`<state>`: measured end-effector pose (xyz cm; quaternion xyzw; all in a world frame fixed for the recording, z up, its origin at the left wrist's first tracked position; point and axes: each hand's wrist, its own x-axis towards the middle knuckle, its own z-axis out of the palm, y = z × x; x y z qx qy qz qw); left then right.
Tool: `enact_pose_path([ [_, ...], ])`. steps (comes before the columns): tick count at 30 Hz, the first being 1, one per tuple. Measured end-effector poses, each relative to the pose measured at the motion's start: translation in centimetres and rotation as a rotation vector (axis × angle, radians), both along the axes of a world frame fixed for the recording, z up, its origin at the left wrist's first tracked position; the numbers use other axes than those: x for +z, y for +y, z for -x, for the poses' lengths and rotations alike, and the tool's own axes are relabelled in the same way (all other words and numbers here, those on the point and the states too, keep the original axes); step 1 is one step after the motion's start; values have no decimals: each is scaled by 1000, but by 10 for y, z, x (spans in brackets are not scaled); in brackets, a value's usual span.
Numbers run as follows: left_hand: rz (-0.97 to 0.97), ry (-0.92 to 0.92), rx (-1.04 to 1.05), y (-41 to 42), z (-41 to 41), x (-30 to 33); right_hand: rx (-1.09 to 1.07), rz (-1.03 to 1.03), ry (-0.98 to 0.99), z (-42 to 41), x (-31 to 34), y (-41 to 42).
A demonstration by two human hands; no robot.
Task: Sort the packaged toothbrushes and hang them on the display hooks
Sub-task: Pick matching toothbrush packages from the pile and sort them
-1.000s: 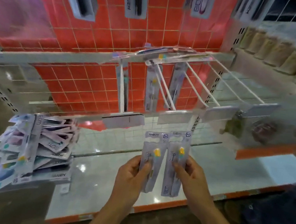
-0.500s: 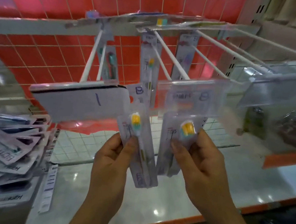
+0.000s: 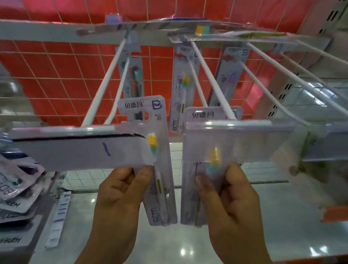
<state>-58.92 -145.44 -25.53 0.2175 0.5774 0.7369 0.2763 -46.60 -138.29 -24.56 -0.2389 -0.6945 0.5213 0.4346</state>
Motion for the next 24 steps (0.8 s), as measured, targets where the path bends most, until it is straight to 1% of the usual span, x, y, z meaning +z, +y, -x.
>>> enact_pose_path([
  [4,46,28,86,9,2,4,-14,-36,-62,6,-5,13],
  [8,-34,48,79,16,-2,6,-5,-50,-53,2,-8,19],
  [12,-98,133,18,20,3,-5,49,-89,49,2,-8,22],
  [16,-165,276,24,18,3,-14,91,-153,161,4,-14,21],
  [19,-239,418,11,13,-3,-11,123,-163,229,6,-15,18],
  [24,-323,449,-52,5,-12,-8,113,-247,291,5,-16,15],
])
